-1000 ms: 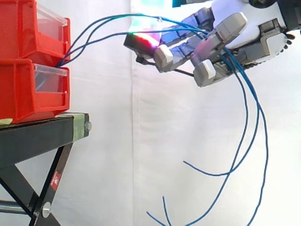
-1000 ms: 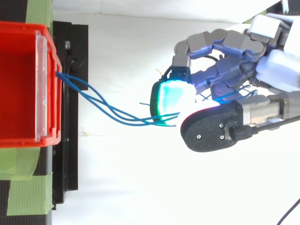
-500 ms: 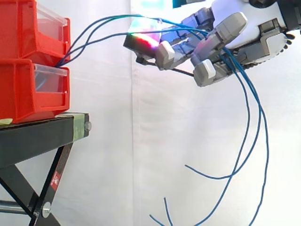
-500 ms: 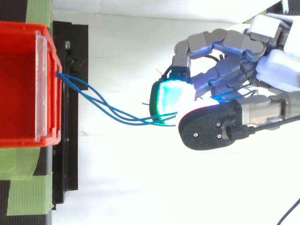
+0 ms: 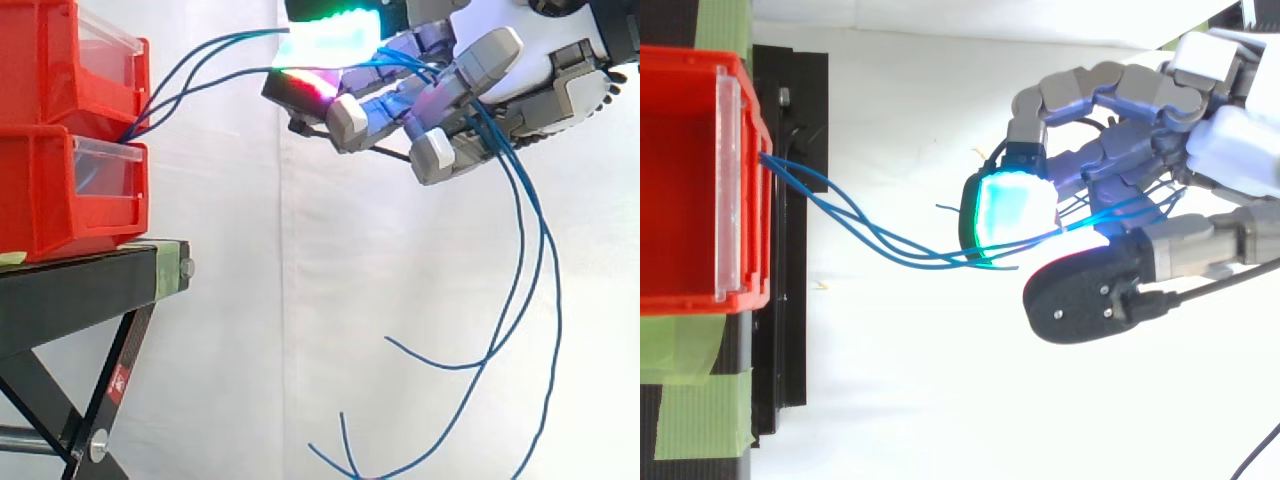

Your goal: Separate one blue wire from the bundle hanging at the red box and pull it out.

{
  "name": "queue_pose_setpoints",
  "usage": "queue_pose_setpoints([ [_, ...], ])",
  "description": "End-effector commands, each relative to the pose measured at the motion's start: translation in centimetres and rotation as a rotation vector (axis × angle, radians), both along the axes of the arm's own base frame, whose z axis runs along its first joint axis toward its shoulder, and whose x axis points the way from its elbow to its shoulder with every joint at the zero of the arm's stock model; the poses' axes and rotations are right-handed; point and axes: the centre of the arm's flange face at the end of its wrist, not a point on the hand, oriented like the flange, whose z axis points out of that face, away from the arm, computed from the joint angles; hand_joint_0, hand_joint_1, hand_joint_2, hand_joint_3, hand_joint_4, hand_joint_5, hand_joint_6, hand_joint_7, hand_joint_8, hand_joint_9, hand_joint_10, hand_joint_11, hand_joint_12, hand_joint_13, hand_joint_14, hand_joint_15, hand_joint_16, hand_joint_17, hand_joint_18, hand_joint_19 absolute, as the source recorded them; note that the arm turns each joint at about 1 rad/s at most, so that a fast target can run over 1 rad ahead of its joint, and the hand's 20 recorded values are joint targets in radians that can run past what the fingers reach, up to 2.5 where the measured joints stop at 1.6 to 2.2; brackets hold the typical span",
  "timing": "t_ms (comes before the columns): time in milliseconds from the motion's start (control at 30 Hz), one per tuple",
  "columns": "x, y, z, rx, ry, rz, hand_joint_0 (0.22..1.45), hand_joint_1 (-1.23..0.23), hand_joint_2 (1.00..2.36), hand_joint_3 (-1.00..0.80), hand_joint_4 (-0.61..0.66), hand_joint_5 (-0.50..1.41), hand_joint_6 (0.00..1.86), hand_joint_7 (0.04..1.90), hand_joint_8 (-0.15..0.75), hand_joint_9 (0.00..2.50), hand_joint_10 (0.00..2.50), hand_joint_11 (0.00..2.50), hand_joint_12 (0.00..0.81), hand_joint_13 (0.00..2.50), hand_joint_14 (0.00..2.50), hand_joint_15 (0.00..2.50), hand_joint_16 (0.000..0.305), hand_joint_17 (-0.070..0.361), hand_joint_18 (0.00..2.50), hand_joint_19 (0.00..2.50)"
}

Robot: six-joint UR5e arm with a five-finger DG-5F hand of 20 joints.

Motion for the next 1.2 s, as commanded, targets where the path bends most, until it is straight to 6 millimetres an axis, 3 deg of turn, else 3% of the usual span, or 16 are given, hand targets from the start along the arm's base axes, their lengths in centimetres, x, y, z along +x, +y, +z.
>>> queue_pose_setpoints([
  [0, -0.02, 0.0, -0.06, 0.0, 0.002, 0.001, 0.72, -0.96, 1.02, -0.32, 0.03, -0.24, 0.81, 1.19, 0.249, 0.66, 0.02, 1.49, 0.326, 1.0, 2.5, 0.41, 0.049, 0.111, 0.84, 1.19],
  [200, -0.03, -0.01, -0.05, 0.0, 0.001, 0.0, 0.71, -0.94, 1.01, -0.37, 0.03, -0.24, 0.81, 1.19, 0.246, 0.66, 0.01, 1.47, 0.318, 1.0, 2.5, 0.4, 0.049, 0.111, 0.84, 1.2],
  [300, -0.03, -0.01, -0.05, -0.002, 0.002, 0.0, 0.6, -0.85, 1.0, -0.5, 0.04, -0.24, 0.8, 1.18, 0.258, 0.68, 0.01, 1.47, 0.323, 1.01, 2.5, 0.37, 0.049, 0.11, 0.84, 1.22],
  [433, 0.0, 0.0, 0.01, 0.0, 0.0, 0.0, 0.56, -0.79, 1.0, -0.5, 0.06, -0.24, 0.8, 1.17, 0.273, 0.72, 0.01, 1.47, 0.336, 1.05, 2.5, 0.33, 0.051, 0.115, 0.88, 1.22],
  [1167, -0.06, -0.02, -0.06, -0.003, 0.005, 0.0, 0.54, -0.69, 1.0, -0.5, 0.07, -0.23, 0.81, 1.13, 0.283, 0.82, 0.01, 1.5, 0.33, 1.13, 2.5, 0.32, 0.052, 0.117, 0.96, 1.21],
])
